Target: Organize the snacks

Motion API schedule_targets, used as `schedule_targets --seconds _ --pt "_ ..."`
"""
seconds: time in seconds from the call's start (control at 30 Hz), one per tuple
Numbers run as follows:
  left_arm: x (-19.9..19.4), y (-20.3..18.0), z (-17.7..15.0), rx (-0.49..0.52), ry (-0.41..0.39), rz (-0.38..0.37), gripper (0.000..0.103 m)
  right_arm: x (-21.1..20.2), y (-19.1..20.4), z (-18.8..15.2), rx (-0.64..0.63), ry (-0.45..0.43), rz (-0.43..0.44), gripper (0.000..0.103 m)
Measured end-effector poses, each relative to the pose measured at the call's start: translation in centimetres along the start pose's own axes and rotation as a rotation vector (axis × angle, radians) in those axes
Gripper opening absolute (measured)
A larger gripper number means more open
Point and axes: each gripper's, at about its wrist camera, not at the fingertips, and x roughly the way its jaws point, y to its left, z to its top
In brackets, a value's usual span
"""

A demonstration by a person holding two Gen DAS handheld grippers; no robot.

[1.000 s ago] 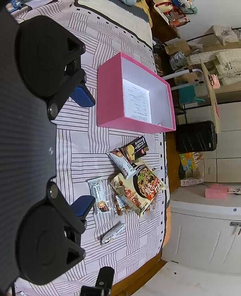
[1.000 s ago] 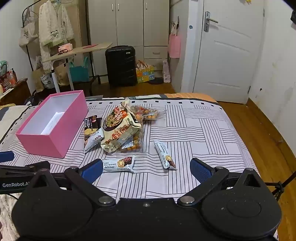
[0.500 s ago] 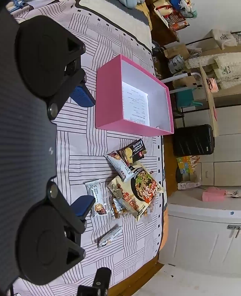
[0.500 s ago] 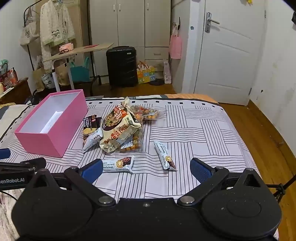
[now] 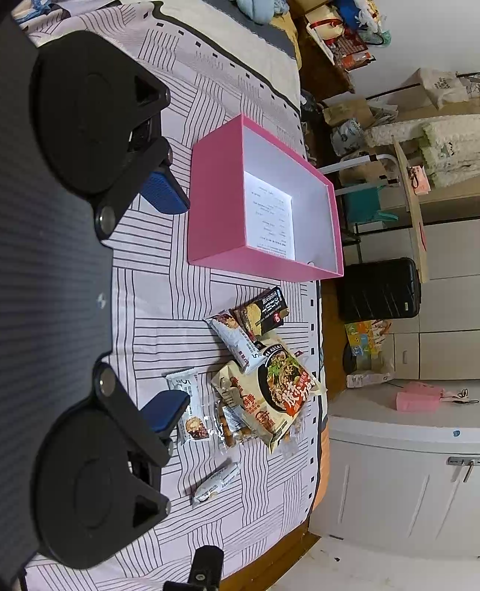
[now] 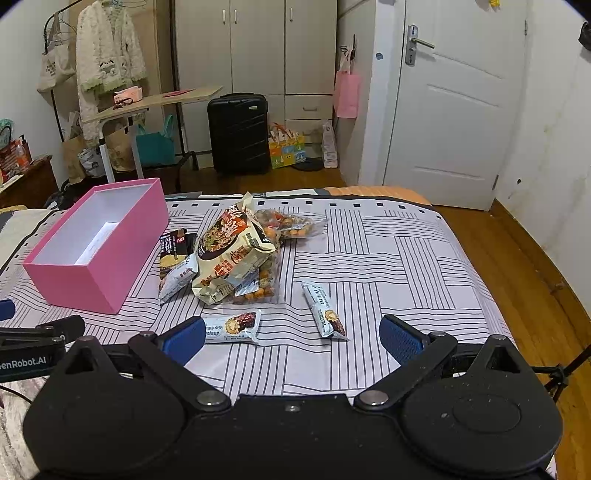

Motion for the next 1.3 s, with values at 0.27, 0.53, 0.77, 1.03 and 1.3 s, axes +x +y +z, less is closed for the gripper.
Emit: schedule_targets --seconds 0.27,0.53,0.77,1.03,1.3 --pt "0.19 -0.13 -0.44 0.004 -0.016 0.019 0.103 0.11 0.00 -0.09 -0.002 -0.005 -0.007 0.102" --pt "0.25 0.01 -0.65 0.003 -0.027 0.034 0.103 0.24 -0.19 -0.12 -0.005 -0.008 -0.011 0.102" --pt "0.20 0.32 -0.67 -0.015 -0.024 0.023 0.103 0.28 -0.13 -0.16 -0.009 -0.009 -0.013 0.102" --pt "0.05 0.59 -0.70 -0.027 -0.027 0.020 0.103 0.34 0.03 -0.27 -0.014 -0.012 -0.020 0.102" --pt "0.04 0.57 -0.67 -0.026 -0.028 0.020 0.103 0.35 0.07 -0.27 -0.016 -0.014 -0.020 0.102"
